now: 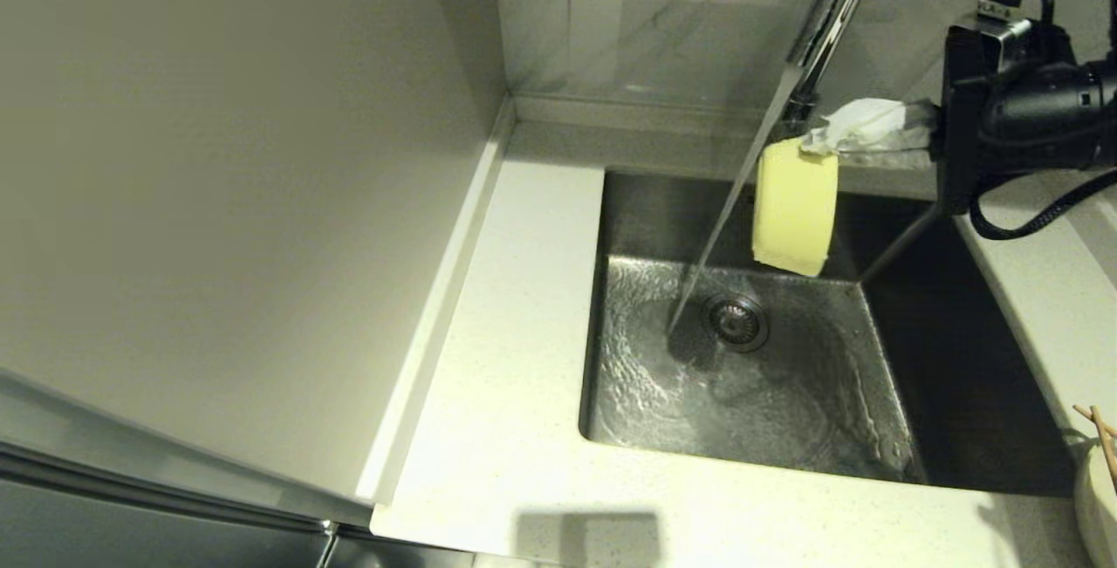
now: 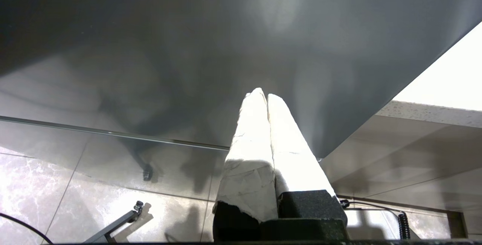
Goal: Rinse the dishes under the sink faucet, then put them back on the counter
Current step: Rinse the bowl, then place the bowl on the table
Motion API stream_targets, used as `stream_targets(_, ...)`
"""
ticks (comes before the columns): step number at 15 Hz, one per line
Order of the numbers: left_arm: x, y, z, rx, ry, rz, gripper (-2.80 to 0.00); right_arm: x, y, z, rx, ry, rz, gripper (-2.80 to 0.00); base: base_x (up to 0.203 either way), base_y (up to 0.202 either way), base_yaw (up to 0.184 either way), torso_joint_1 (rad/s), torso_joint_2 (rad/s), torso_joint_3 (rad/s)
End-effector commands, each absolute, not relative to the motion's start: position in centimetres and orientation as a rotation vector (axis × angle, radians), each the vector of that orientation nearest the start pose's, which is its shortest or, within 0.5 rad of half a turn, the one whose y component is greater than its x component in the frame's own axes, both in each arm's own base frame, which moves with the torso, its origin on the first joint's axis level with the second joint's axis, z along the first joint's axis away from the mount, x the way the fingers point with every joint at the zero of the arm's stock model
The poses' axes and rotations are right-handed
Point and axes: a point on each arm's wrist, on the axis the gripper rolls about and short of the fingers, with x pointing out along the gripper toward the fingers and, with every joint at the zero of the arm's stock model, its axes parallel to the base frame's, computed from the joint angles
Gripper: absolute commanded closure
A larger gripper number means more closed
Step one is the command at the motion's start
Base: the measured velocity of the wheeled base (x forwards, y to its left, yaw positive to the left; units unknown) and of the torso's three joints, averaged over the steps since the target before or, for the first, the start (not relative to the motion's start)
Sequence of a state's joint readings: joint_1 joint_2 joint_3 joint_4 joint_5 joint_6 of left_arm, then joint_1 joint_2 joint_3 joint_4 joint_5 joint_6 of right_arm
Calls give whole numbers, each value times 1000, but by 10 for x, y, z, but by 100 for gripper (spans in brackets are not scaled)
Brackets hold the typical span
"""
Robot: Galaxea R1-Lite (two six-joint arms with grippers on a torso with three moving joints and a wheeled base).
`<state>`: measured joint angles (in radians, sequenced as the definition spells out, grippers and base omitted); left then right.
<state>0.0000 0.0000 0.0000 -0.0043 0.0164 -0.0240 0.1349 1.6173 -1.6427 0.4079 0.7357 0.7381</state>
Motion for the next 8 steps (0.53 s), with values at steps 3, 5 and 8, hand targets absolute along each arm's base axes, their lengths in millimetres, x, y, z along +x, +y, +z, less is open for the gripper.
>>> stream_targets(3,-23,0,76,-25,-6,17,0,248,8,321,281,622,426,0,0,0,0,0,0,0)
stream_targets(5,-23,0,76,-25,-6,17,0,254,1,312,13,618,282,0,0,0,0,0,0,0)
stream_targets(8,-23,0,76,-25,-6,17,0,275,-9,305,-201,582,67,0,0,0,0,0,0,0)
